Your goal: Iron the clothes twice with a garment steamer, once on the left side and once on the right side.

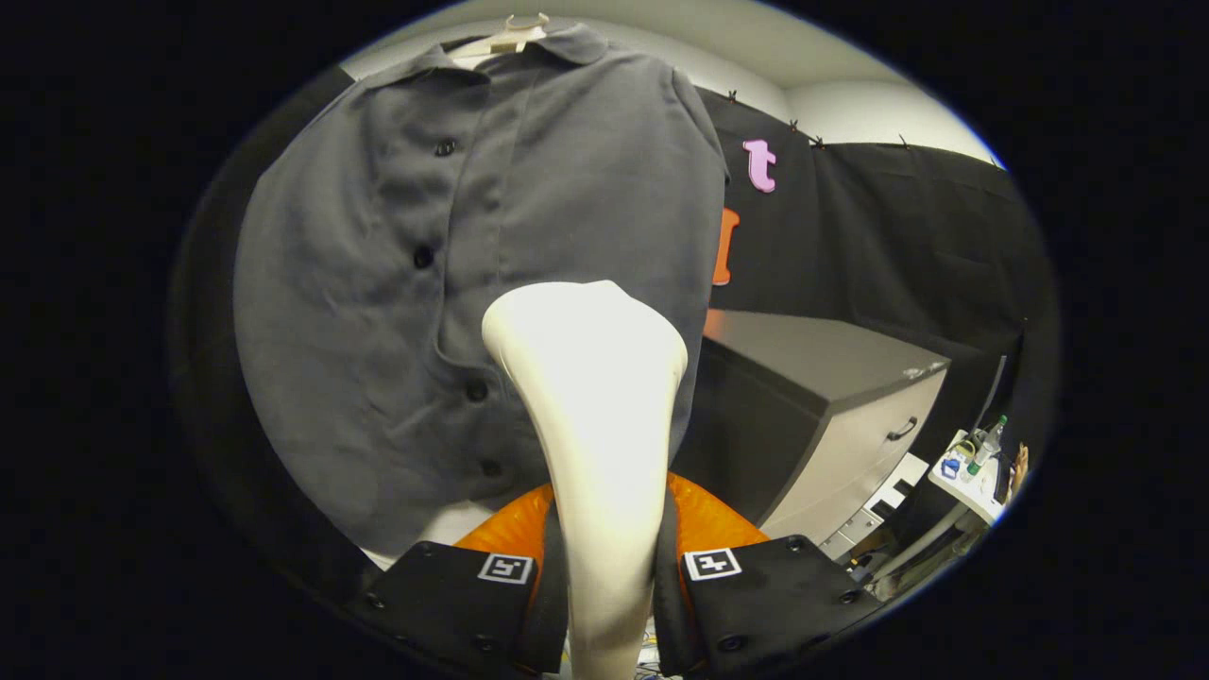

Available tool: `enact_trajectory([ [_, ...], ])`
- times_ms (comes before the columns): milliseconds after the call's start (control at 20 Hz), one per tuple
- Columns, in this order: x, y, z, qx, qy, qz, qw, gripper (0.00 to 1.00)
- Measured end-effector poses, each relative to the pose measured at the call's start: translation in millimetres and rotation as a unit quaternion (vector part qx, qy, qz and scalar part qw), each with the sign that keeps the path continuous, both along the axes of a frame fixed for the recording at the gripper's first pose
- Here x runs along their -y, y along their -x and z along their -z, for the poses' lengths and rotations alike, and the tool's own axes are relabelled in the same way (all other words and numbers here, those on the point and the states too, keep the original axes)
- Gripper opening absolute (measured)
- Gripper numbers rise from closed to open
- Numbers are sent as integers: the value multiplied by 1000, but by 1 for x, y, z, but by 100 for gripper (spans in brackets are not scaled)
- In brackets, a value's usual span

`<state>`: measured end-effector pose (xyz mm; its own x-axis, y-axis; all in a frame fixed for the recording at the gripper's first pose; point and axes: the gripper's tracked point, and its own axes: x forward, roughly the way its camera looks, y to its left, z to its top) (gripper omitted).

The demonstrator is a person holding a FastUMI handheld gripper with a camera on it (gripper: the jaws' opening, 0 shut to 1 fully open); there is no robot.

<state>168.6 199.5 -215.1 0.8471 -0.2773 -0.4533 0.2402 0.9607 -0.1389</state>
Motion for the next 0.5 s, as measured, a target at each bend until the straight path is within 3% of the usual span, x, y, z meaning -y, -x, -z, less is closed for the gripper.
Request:
enact_trajectory([
  [500, -73, -63, -150, 148, -10, -103, 984, 44],
])
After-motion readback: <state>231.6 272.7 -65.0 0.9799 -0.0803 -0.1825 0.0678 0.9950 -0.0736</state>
